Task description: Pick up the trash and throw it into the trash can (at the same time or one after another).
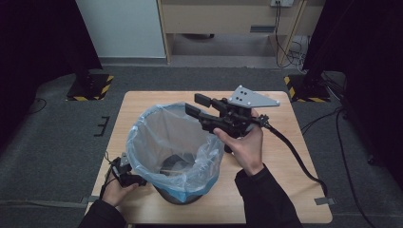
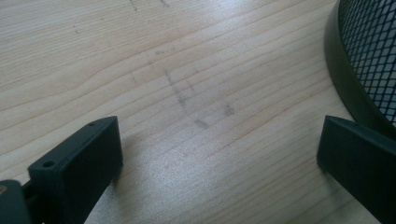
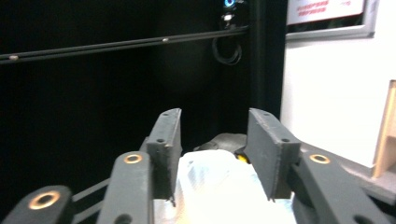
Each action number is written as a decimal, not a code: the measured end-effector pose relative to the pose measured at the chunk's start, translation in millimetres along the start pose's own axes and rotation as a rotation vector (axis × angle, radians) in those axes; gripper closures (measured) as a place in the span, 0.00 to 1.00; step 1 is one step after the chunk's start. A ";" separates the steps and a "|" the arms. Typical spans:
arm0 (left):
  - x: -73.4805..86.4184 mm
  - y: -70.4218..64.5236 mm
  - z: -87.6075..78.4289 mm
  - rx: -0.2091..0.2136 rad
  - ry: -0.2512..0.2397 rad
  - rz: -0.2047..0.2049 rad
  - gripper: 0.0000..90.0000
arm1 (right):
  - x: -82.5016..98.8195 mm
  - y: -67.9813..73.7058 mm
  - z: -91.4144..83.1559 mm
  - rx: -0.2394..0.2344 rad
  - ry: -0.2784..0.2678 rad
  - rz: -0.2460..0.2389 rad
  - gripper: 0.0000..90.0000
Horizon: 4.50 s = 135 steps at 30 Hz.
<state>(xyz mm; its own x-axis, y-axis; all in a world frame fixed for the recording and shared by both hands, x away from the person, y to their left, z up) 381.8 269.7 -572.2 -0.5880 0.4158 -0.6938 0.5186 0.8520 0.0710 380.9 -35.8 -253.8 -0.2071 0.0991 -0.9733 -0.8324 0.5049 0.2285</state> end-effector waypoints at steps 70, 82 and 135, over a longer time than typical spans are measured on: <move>-0.5 -0.7 0.5 0.003 -0.002 -0.002 0.00 | 209.2 -242.7 -115.7 0.662 0.335 0.252 0.54; -0.5 -0.7 0.5 0.003 -0.002 -0.002 0.00 | 237.0 -243.5 -109.0 0.646 0.475 0.286 0.61; -0.6 -0.7 0.5 0.003 -0.002 -0.002 0.00 | 151.2 -230.6 -148.4 0.606 0.192 0.335 0.93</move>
<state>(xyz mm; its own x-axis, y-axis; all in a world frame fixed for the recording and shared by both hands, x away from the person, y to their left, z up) 382.1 268.7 -572.2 -0.5877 0.4138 -0.6952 0.5195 0.8518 0.0678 465.3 -264.5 -450.3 -0.5347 0.2080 -0.8190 -0.2879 0.8664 0.4080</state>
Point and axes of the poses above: each handheld gripper's, and its own axes: z roughly forward along the jaws, x roughly out of its underside, y roughly to its left, the point moved 5 cm from there along z, roughly forward along the jaws, and after that the axes turned 6 degrees about z, right-handed, at the moved point
